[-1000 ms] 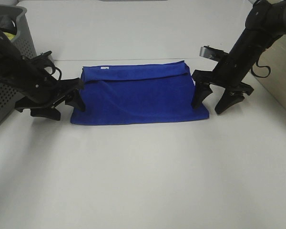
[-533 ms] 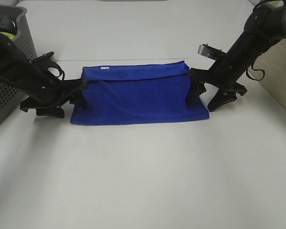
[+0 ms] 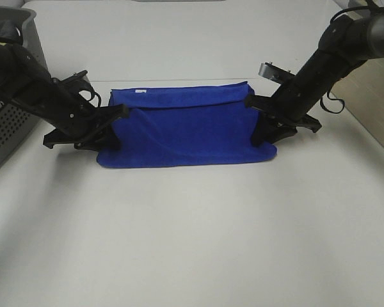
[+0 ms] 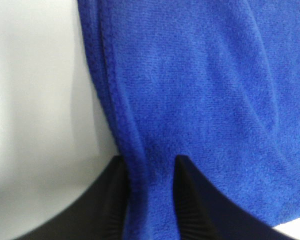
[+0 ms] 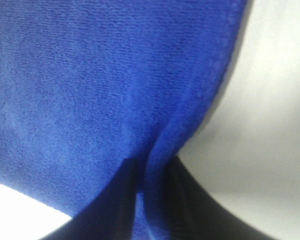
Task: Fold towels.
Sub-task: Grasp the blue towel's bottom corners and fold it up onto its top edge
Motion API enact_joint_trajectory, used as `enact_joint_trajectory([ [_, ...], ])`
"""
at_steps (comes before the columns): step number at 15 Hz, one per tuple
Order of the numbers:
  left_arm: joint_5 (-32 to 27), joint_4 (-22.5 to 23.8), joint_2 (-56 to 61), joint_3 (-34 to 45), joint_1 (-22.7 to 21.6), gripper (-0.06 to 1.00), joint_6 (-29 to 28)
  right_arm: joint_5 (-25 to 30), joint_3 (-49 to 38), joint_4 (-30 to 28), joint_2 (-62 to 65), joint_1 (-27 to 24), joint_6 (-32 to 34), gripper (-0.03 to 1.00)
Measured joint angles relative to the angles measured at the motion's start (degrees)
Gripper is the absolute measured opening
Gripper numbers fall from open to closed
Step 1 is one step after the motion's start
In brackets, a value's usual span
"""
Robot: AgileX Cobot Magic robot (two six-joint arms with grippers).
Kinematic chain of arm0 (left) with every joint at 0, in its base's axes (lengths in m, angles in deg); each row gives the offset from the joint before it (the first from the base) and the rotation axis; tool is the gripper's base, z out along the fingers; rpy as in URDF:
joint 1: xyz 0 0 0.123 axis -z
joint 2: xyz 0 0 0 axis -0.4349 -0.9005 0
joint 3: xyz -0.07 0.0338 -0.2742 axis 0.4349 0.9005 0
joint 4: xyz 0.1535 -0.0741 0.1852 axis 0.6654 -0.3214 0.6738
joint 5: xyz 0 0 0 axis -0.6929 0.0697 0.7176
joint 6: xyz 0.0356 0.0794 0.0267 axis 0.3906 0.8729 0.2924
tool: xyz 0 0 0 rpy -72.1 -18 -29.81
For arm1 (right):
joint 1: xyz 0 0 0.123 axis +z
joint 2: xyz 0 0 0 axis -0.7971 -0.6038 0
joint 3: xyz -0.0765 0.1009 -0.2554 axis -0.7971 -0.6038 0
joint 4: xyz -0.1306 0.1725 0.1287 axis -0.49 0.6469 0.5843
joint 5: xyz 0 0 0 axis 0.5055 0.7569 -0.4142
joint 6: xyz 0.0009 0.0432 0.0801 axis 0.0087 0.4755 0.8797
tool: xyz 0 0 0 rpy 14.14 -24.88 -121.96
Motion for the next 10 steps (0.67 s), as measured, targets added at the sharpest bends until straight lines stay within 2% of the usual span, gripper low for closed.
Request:
enact_joint_trajectory([
  [1,-0.34,0.23,-0.23,0.0,0.0,0.04,0.11,-0.06,0.0,-0.52,-0.11,0.0,0.92,0.09],
  [2,-0.52,0.46,-0.23,0.0,0.0,0.02,0.11,0.0,0.0,-0.52,-0.17,0.0,0.92,0.04],
  [5,-3.27,6.02,1.15,-0.11,0.0,0.01,-0.97,0.97,-0.11,-1.95,0.46,0.06,1.32,0.02],
  [7,-5.84,10.89,3.32,-0.11,0.0,0.01,-4.98,3.09,-1.6,-2.35,1.72,0.06,1.38,0.02],
  [10,-11.17,12.49,4.13,1.66,0.0,0.01,-6.99,2.58,-10.89,-2.35,6.93,0.06,1.72,0.02],
])
